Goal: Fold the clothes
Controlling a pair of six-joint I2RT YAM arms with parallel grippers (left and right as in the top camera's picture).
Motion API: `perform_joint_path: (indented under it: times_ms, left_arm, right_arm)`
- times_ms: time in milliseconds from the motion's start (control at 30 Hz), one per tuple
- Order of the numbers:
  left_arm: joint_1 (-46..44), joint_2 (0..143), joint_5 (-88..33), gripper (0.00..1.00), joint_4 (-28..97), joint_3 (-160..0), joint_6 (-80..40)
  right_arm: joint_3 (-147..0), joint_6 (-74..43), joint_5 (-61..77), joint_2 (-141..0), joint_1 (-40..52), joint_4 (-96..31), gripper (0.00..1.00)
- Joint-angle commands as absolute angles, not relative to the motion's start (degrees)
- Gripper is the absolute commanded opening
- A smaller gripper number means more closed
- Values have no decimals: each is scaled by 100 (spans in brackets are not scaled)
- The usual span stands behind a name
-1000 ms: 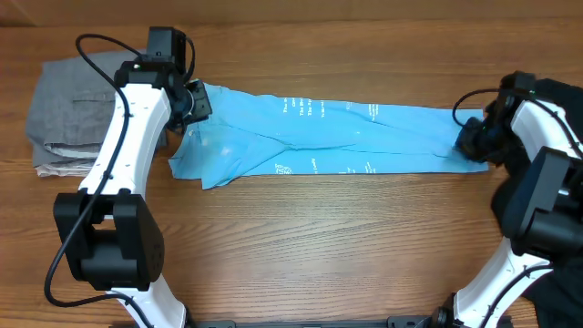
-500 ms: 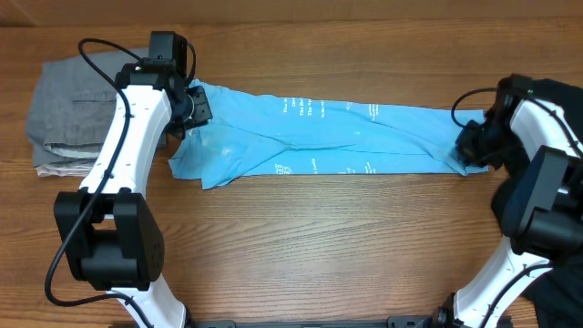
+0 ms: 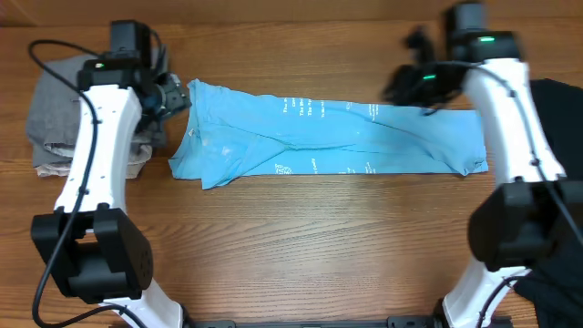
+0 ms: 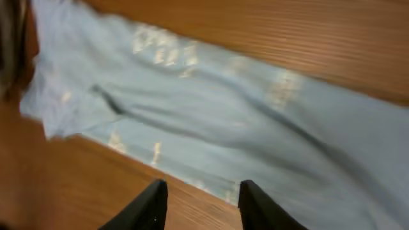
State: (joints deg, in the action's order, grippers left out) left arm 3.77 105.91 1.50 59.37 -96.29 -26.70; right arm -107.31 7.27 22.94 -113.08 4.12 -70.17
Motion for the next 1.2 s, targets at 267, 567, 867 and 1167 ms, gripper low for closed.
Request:
perform_joint_path:
  times_ms: [267,567,867,1167]
  left_arm:
    - [539,10447,189,100,5955,-9762,-2768]
    - [539,10447,189,100,5955,-9762,-2768]
    - [539,10447,189,100,5955,-9762,-2768]
    - [539,10447,189,100,5955,-9762,-2768]
  right_arm:
    - [-10711,1118,2106,-11306,1822,-6759,33]
    - [-10571,3229,1841,-11686,2552,-7006,51]
    - [-9839,3503,676,-11983,3092,-5732,54]
    - [-9061,3780,106,-11983,3256,-4543,46]
